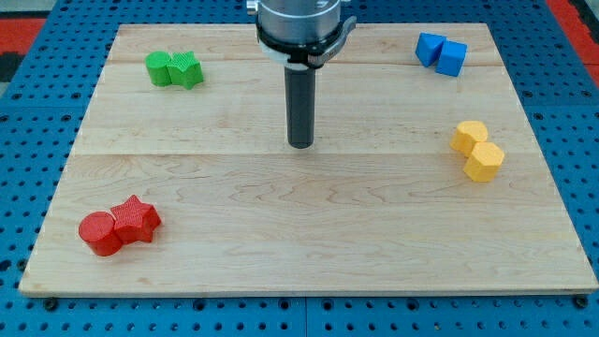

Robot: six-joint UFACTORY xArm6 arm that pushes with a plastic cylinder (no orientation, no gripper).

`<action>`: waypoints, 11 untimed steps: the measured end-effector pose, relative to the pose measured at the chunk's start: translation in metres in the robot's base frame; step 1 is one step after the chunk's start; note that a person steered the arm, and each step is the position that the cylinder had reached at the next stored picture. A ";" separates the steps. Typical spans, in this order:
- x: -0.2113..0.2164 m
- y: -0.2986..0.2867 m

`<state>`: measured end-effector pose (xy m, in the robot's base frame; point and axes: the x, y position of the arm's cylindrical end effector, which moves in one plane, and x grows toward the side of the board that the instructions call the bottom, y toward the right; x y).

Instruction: Place the arm towards the top left of the board

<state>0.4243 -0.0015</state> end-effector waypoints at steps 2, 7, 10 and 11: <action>-0.150 -0.002; -0.233 -0.144; -0.226 -0.237; -0.152 -0.249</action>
